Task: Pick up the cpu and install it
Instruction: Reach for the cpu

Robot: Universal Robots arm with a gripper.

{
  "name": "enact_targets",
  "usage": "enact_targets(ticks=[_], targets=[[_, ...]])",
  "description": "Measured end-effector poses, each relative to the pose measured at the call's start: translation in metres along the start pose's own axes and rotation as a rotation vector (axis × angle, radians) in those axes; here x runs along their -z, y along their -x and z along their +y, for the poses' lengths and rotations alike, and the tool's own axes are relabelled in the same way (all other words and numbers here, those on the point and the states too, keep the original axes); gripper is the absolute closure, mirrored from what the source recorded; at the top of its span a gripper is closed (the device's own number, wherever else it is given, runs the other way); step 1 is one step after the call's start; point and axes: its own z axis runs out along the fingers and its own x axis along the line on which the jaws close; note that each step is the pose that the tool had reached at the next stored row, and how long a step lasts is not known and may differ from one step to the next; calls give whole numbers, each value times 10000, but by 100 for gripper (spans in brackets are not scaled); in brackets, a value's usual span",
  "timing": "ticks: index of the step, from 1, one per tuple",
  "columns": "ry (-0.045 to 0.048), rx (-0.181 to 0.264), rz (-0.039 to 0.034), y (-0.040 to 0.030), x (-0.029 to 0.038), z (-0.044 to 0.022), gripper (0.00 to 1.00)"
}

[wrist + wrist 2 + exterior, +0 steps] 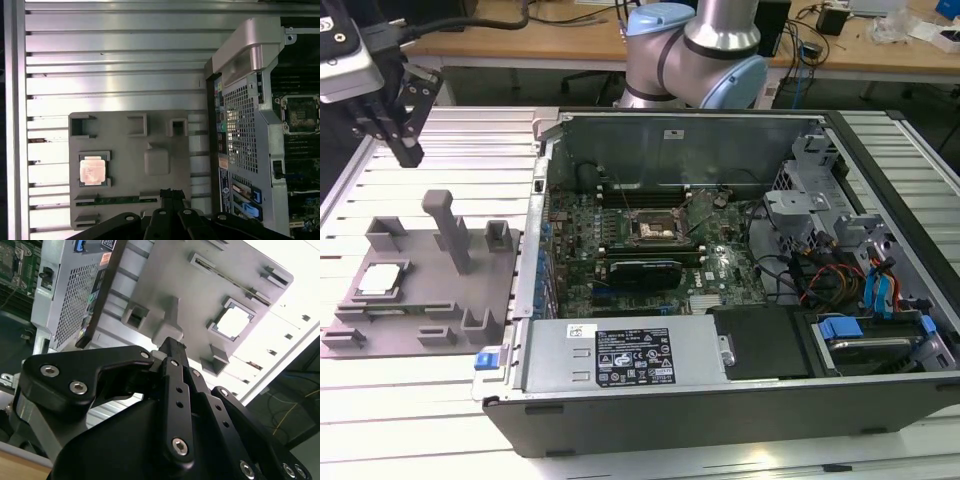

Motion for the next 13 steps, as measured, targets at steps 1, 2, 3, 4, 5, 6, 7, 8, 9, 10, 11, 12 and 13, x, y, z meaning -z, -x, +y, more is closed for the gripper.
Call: enact_targets(ticks=[1,2,3,4,5,6,7,8,9,10,11,12,13], targets=[[0,0,0,-39,-3,-2,89],[0,0,0,-57,-3,-3,89],[0,0,0,-72,-4,-4,89],[-1,-1,-1,-100,-8,-5,89],[-1,0,-1,-115,-14,-6,89],[0,0,-2,-125,-19,-7,89],[1,0,-2,-140,-28,-8,89],[0,0,-1,-150,-34,-8,89],[0,0,0,-160,-41,-9,89],[-1,0,1,-168,-47,-10,89],[-2,1,1,-178,-56,-11,89],[-2,0,2,-189,-64,-12,89],[-1,1,0,-200,-72,-13,89]])
